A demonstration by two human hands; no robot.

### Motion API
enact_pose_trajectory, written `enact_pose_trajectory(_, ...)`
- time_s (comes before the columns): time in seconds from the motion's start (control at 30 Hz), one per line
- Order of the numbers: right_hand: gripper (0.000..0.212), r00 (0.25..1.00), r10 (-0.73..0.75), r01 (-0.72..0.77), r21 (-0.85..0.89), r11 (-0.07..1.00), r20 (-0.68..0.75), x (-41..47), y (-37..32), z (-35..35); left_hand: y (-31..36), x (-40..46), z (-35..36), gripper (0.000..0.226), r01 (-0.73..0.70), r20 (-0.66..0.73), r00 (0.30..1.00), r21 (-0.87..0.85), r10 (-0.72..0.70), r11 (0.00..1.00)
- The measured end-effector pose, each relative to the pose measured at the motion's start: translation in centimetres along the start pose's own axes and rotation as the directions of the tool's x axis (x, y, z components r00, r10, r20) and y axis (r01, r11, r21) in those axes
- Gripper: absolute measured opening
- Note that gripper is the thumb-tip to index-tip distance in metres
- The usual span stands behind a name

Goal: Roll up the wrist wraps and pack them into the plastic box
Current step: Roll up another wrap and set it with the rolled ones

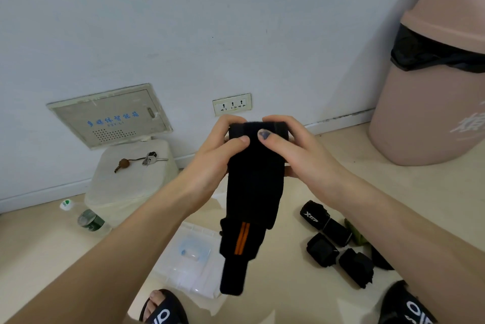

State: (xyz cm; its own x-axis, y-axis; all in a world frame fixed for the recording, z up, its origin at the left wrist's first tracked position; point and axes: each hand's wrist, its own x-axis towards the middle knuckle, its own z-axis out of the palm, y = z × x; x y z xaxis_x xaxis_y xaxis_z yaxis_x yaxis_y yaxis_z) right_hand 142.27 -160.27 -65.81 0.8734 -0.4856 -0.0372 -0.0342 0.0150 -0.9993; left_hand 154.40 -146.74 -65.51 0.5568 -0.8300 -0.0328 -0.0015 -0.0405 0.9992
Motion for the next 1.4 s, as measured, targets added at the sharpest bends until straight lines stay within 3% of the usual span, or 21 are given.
enact_pose_trajectory(0.2,0.011,0.993,-0.098,0.095,-0.051,0.994,-0.064,-0.3,-0.4,0.2,-0.3,0.0,0.3,0.025,-0.009,-0.02,1.0,0.006,0.009,1.0)
enact_pose_trajectory(0.37,0.013,0.983,-0.185,0.186,-0.068,0.98,0.008,-0.6,-0.2,0.2,-0.4,0.3,0.5,0.064,0.095,-0.04,0.995,-0.014,-0.095,0.995)
enact_pose_trajectory(0.53,0.024,0.983,-0.184,0.186,-0.076,0.98,0.025,-0.5,0.0,0.0,-0.3,0.4,0.7,0.045,0.085,-0.082,0.993,-0.047,-0.089,0.995)
enact_pose_trajectory(0.67,0.043,0.998,0.002,-0.004,0.04,0.999,0.062,0.0,-0.4,-0.3,-0.5,0.4,0.5,0.025,0.057,-0.107,0.993,-0.013,-0.058,0.998)
enact_pose_trajectory(0.73,0.045,0.997,0.06,-0.054,0.138,0.989,-0.041,0.6,-0.8,-0.8,-0.2,0.4,-0.2,0.025,0.046,-0.137,0.99,0.015,-0.043,0.999)
enact_pose_trajectory(0.8,0.03,0.957,0.092,-0.037,0.199,0.979,-0.275,1.1,-1.0,-1.2,0.1,0.5,-0.9,0.024,0.028,-0.17,0.985,0.074,-0.015,0.997)
enact_pose_trajectory(0.87,0.02,0.907,0.147,-0.044,0.257,0.965,-0.394,1.3,-1.1,-0.6,-0.1,0.5,-0.1,0.014,0.027,-0.19,0.982,0.093,-0.009,0.995)
enact_pose_trajectory(1.03,0.041,0.931,0.27,-0.243,0.137,0.96,-0.245,0.4,1.4,2.2,-2.6,-0.3,3.6,0.018,0.172,-0.056,0.984,0.054,-0.169,0.984)
enact_pose_trajectory(1.2,0.042,0.944,0.28,-0.229,0.262,0.938,-0.177,0.2,0.9,1.6,-2.1,-0.1,2.4,0.032,0.129,-0.003,0.992,-0.018,-0.129,0.991)
enact_pose_trajectory(1.3,0.041,0.948,0.259,-0.231,0.159,0.96,-0.185,0.6,0.7,1.2,-1.9,0.2,1.8,0.034,0.088,-0.031,0.996,-0.031,-0.089,0.996)
enact_pose_trajectory(1.4,0.049,0.956,0.282,-0.279,0.042,0.959,-0.078,0.6,0.9,0.7,-1.4,0.4,1.2,0.036,0.059,-0.036,0.997,-0.049,-0.061,0.997)
